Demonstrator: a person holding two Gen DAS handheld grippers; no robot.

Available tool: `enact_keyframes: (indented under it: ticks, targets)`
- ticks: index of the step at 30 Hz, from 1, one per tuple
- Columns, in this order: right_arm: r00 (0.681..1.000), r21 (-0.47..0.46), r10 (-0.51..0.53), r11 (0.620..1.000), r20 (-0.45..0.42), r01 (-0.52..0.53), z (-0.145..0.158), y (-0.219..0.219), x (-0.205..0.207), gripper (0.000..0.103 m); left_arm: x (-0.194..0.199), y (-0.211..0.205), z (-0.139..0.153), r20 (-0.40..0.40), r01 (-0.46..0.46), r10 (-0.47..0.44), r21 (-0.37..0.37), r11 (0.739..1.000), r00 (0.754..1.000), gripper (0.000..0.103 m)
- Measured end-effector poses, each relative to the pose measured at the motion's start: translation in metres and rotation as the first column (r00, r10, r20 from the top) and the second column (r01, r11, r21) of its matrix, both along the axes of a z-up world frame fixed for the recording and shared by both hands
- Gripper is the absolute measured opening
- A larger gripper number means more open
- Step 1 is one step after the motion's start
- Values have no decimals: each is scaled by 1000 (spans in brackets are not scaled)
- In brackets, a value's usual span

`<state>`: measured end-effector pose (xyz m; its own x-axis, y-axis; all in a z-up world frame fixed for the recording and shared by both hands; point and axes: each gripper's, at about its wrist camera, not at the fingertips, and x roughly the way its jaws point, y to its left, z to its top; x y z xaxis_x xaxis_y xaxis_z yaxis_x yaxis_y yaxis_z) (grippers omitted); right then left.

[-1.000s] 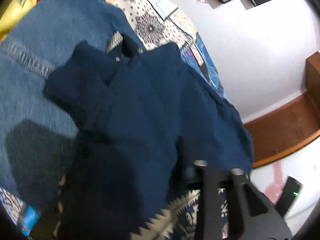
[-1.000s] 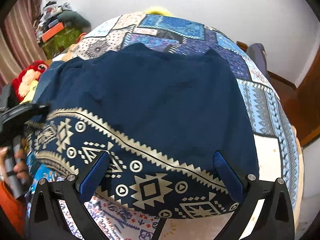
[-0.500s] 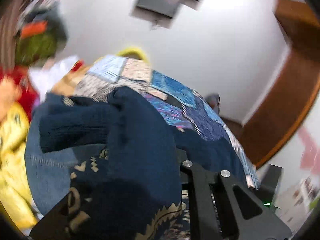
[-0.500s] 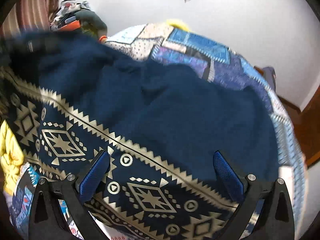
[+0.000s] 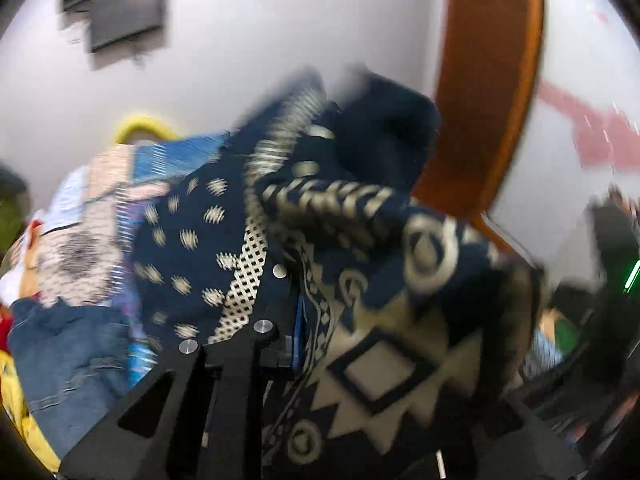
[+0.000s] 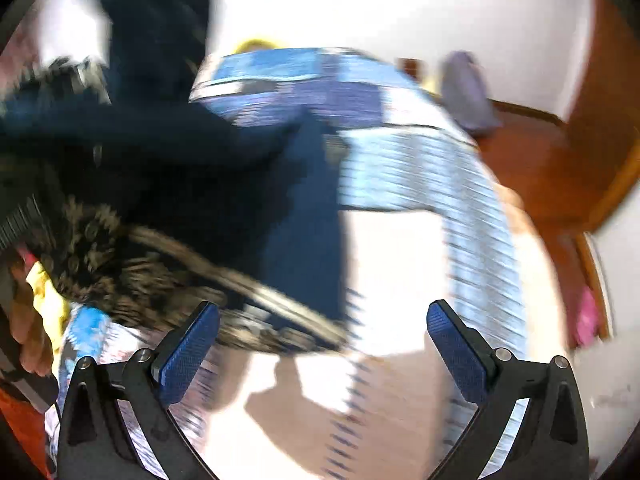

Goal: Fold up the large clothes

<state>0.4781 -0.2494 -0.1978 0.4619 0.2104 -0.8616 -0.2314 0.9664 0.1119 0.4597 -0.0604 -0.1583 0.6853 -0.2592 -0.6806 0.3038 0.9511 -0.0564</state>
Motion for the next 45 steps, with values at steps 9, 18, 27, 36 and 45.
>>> enact_keyframes:
  ticks: [9,18,27,36,45]
  targets:
    - [991,66,-133,989,-21,134,17,-75,-32,103,25,-36,-58,-246,56,-54,3,998,968,15]
    - [996,146,-88,986,33,82,42,-65,-29,103,-19,-19,-20,-255,138,-129,18,990,958,77]
    - [997,219,-6,976,75,-11,57,-17,-7,103,-52,36,7,-187,51,-59,-45,998,981,93]
    - [996,116,71,991,-56,-64,-12,31,13,103,-22,86,-34,-185,-142,158,99,985,970,99]
    - [990,79,95,993,-102,-87,-26,10,8,103,-26,100,-49,-206,-146,146,18,989,968,99]
